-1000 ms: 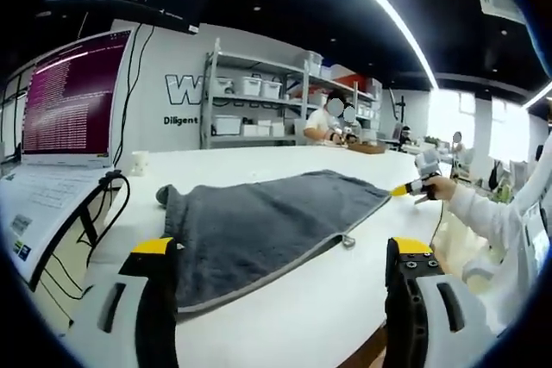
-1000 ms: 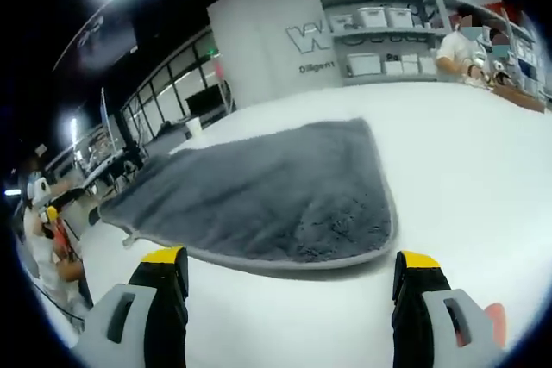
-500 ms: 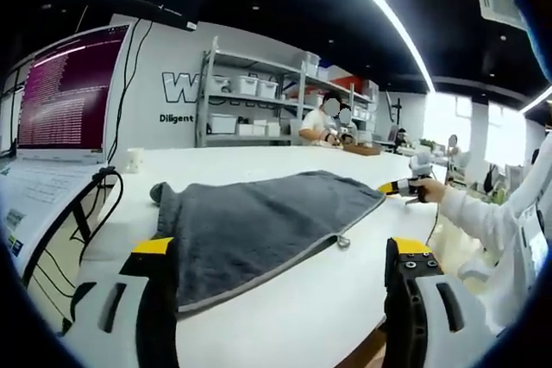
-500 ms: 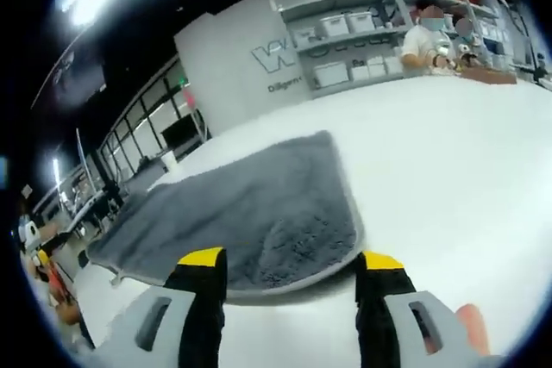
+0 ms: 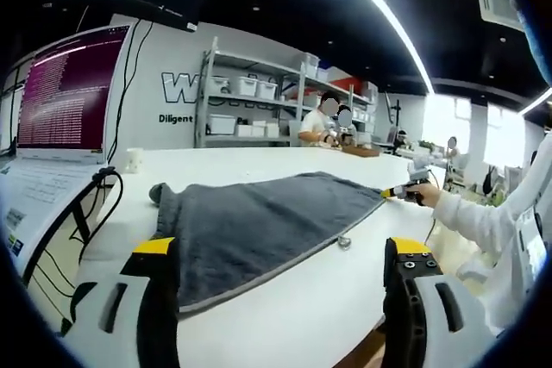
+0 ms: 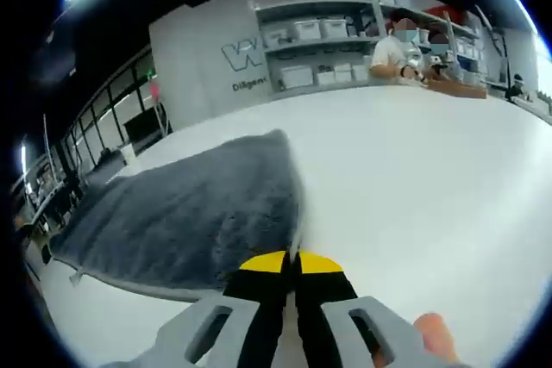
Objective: Open the folded towel by lifting each exposed corner and separating the folded layers until the towel lies flat within the target outline without major curled edges
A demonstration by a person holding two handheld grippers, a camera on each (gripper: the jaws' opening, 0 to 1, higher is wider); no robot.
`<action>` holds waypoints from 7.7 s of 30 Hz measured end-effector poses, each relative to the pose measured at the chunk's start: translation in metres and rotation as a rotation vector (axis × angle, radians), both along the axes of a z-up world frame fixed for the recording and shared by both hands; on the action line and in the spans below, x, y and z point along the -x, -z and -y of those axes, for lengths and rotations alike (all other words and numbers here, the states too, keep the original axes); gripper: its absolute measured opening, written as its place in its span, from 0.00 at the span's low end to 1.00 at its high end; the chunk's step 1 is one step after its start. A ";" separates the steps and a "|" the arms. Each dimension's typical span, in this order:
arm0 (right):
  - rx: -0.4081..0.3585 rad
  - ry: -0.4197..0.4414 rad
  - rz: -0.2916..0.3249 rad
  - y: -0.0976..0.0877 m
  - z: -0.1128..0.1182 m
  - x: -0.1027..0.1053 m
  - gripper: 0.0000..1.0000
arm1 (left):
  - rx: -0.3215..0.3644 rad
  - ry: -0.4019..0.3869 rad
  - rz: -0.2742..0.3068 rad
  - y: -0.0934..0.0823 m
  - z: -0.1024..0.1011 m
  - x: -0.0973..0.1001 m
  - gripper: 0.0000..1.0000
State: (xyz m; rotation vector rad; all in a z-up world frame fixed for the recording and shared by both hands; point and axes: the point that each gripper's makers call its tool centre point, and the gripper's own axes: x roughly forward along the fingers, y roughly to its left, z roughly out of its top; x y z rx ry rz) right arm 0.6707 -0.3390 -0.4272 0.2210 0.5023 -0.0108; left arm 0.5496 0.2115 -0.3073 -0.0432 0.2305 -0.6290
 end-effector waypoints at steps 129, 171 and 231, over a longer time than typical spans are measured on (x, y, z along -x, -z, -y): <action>0.265 -0.458 0.112 -0.096 -0.129 0.125 0.98 | -0.222 -0.158 -0.304 0.113 -0.043 -0.030 0.04; 0.281 -0.349 0.078 -0.091 -0.087 0.118 0.99 | -0.018 -0.022 -0.149 0.021 -0.017 0.007 0.83; 0.263 -0.350 0.035 -0.077 -0.089 0.120 0.99 | -0.094 -0.022 -0.142 0.029 -0.016 0.002 0.99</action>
